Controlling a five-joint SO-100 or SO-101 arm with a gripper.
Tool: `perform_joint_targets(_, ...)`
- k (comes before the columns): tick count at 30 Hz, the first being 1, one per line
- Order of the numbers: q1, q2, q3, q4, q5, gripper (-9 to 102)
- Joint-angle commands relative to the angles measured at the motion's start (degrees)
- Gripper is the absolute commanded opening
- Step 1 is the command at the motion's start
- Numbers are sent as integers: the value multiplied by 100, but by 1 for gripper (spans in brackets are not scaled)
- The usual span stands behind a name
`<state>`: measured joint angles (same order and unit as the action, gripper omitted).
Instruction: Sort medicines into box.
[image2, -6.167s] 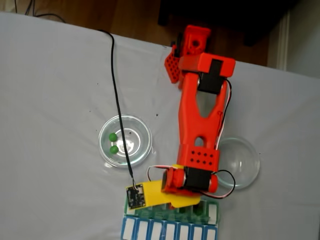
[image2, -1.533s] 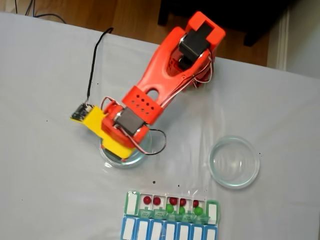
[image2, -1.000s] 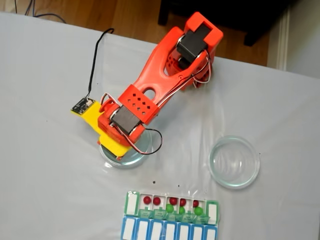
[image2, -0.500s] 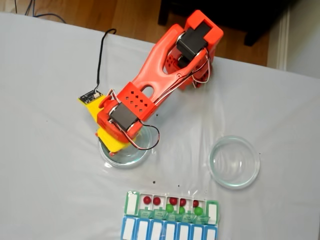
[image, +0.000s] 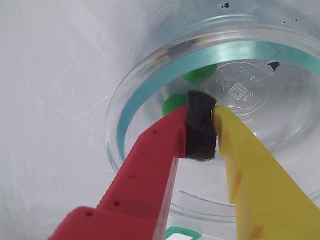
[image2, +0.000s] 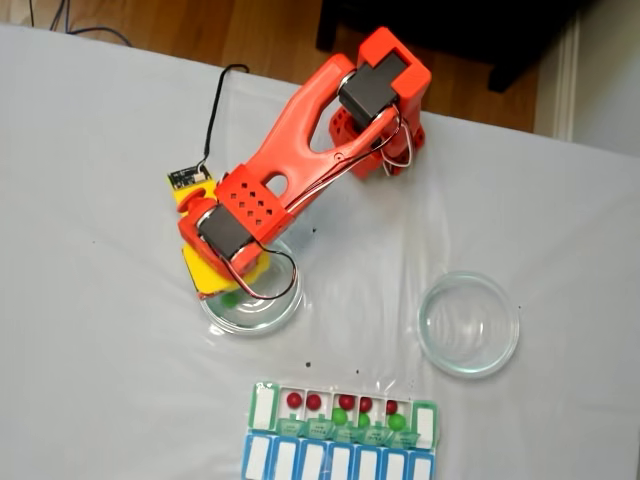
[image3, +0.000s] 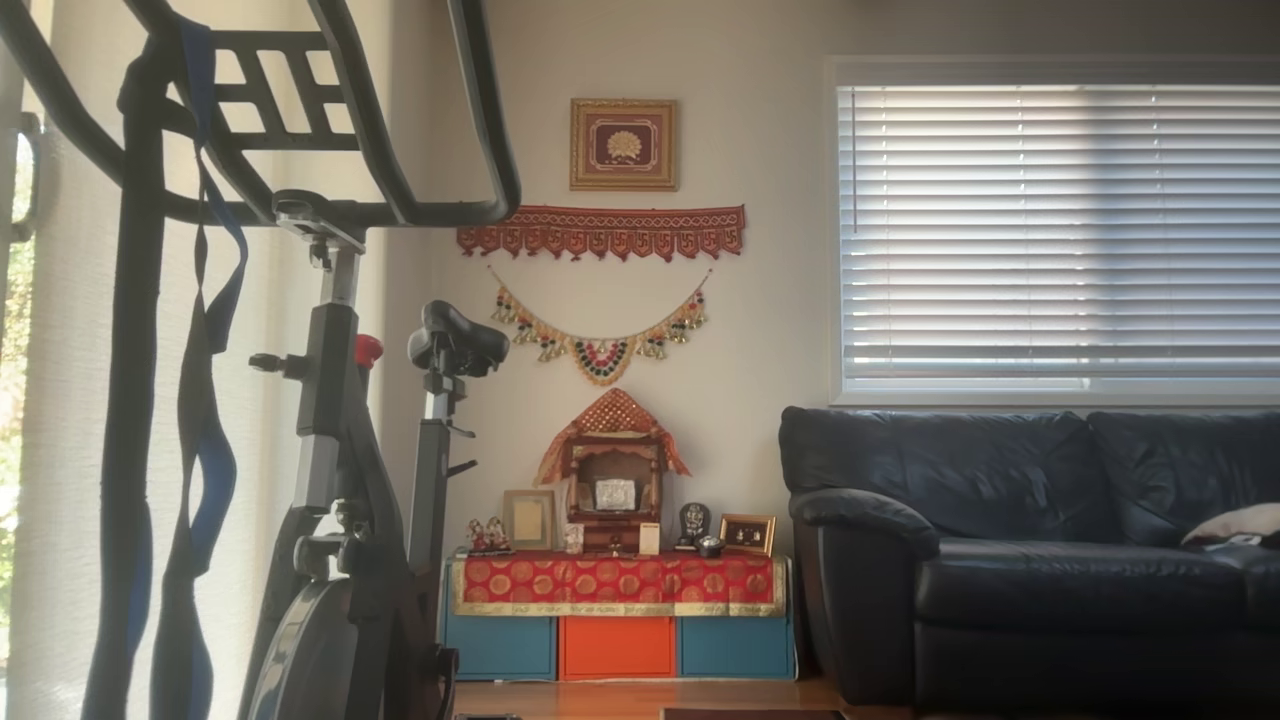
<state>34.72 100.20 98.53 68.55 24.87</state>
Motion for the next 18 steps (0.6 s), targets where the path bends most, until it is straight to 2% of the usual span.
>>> perform_joint_targets(1,-44,202,-387,9,237,1)
perform_joint_targets(18,-369,132,-255,-264,1696,1)
